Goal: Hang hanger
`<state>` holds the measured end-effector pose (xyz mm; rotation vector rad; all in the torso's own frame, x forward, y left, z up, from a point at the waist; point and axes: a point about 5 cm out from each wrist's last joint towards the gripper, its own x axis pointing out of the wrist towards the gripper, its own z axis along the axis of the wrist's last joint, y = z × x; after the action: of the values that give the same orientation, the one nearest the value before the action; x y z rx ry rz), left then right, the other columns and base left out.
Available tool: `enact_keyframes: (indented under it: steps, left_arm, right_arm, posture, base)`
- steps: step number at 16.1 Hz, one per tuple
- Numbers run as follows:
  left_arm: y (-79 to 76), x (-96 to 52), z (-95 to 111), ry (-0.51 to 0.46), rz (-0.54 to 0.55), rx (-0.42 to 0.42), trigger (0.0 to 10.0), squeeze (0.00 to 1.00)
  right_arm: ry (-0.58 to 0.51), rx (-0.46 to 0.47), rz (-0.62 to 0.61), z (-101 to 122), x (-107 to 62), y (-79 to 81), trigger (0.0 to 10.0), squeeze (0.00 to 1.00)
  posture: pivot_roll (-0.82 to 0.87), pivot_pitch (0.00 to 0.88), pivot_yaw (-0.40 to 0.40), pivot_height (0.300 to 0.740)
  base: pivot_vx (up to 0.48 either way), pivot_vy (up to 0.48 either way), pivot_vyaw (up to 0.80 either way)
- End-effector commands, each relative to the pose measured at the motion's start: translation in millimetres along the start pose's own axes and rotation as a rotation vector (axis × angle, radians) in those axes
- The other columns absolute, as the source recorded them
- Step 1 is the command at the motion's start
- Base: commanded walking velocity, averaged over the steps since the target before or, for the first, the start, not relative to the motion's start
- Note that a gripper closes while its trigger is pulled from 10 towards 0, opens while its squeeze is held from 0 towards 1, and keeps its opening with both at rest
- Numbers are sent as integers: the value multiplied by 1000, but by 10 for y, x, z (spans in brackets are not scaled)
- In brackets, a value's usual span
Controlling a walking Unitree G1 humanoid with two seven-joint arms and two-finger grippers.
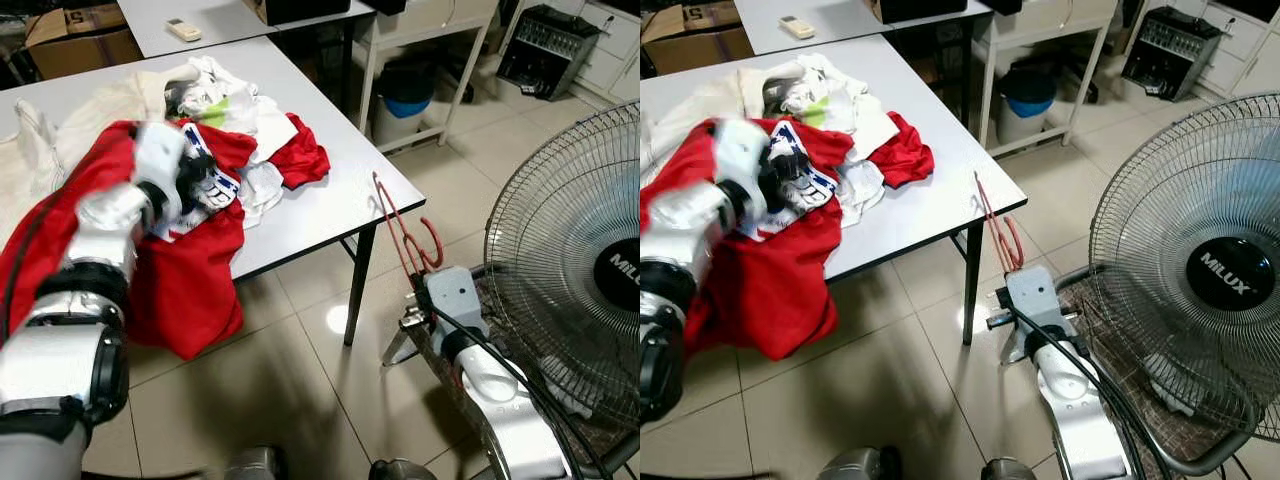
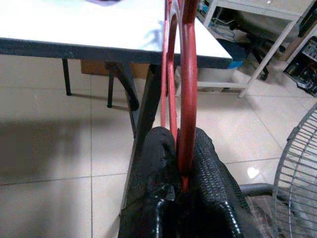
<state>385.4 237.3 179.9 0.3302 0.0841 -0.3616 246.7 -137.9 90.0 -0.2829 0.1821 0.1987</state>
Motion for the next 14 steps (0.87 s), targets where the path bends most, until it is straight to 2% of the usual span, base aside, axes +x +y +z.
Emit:
enact_keyframes:
  steps: [1, 3, 4, 5, 7, 8, 9, 10, 12, 13, 14]
  left_arm:
    - [63, 21, 54, 44, 69, 72, 10000, 1000]
    - [55, 36, -7, 112, 120, 144, 10000, 1000]
    - [22, 41, -50, 144, 107, 199, 10000, 1000]
    - [-152, 50, -219, 233, -46, 223, 10000, 1000]
    - [-295, 28, -351, 292, -196, 239, 10000, 1000]
    - [-390, -13, -447, 327, -311, 252, 10000, 1000]
    - [-441, -43, -486, 334, -388, 228, 10000, 1000]
    - [-484, -87, -493, 322, -495, 224, 10000, 1000]
    - [-499, -128, -494, 317, -564, 215, 10000, 1000]
    - [-474, -177, -439, 285, -632, 152, 10000, 1000]
    - [-462, -193, -406, 267, -654, 120, 10000, 1000]
  right_arm:
    - [-6, 0, -8, 10, 27, -12, 10000, 0]
    - [-10, 2, -15, 18, 42, -23, 10000, 0]
    - [-11, 2, -16, 16, 43, -21, 10000, 0]
    - [-13, 3, -24, 11, 30, -26, 10000, 0]
    - [-10, 7, -35, -1, 14, -37, 10000, 0]
    - [-8, 8, -40, -15, 6, -38, 10000, 0]
    - [-7, 9, -41, -21, 4, -34, 10000, 0]
    - [-7, 11, -43, -24, 10, -30, 10000, 0]
    - [-8, 13, -44, -23, 16, -24, 10000, 0]
    - [-11, 17, -45, -17, 36, -13, 10000, 0]
    - [-13, 18, -45, -15, 44, -9, 10000, 0]
  posture:
    - [15, 46, 60, 740]
    - [13, 44, 62, 740]
    - [10, 44, 68, 740]
    - [1, 42, 81, 740]
    - [1, 41, 87, 740]
    - [2, 40, 92, 740]
    - [6, 37, 93, 740]
    - [11, 35, 95, 740]
    - [16, 33, 96, 740]
    - [24, 30, 96, 740]
    - [29, 31, 96, 740]
  base:
    - [0, 0, 0]
    - [0, 0, 0]
    - [0, 0, 0]
    - [0, 0, 0]
    - [0, 0, 0]
    - [0, 0, 0]
    - [0, 0, 0]
    - [0, 0, 0]
    - [0, 0, 0]
    - [0, 0, 0]
    - [0, 0, 0]
